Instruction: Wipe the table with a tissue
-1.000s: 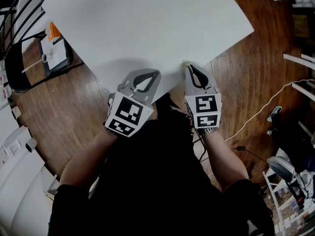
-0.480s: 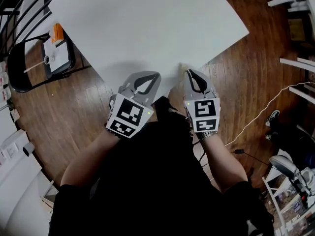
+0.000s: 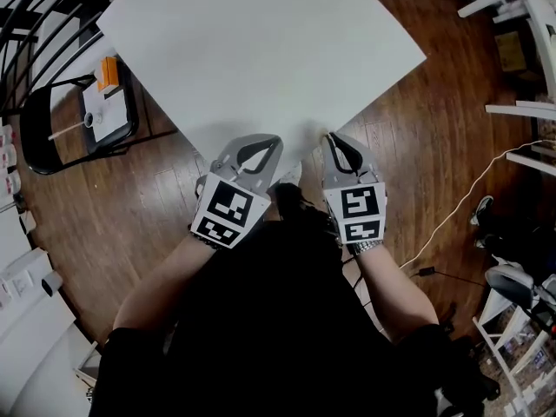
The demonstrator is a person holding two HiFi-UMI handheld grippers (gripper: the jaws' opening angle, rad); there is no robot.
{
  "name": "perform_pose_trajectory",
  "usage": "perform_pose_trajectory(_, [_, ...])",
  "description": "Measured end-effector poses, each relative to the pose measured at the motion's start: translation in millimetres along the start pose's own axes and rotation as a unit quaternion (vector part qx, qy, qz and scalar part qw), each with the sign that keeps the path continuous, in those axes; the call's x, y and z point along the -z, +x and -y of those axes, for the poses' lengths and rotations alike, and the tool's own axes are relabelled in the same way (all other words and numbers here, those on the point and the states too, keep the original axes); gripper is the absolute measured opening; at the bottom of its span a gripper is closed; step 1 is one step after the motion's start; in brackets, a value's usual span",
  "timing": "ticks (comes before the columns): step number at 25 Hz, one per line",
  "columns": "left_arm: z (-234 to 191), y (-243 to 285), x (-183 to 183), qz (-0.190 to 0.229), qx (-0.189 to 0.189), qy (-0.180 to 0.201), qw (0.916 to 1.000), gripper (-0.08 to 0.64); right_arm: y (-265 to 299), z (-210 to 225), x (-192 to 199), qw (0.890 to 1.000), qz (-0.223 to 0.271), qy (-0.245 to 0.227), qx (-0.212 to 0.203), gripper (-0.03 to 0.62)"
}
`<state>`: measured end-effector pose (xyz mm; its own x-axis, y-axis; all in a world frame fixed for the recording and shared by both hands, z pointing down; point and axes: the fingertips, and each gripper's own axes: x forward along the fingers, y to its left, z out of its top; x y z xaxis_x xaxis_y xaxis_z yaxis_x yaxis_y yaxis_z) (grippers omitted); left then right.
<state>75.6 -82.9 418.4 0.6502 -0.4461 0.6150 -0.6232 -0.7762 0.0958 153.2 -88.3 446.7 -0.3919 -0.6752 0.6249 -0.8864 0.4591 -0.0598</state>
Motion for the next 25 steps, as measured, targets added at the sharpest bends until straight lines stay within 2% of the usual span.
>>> perform_pose_trajectory(10, [5.1,-53.4,-2.6,0.040,0.005,0.023,0.9989,0.012,-43.1,-51.3,-33.0,0.999,0.046,-0.011,0.023,0.008])
perform_pose_trajectory(25, [2.7,-140.3,-6.9,0.113,-0.004,0.032,0.9931,0.012,-98.2,-137.9,-74.7,0.993,0.108,-0.029,0.042,0.008])
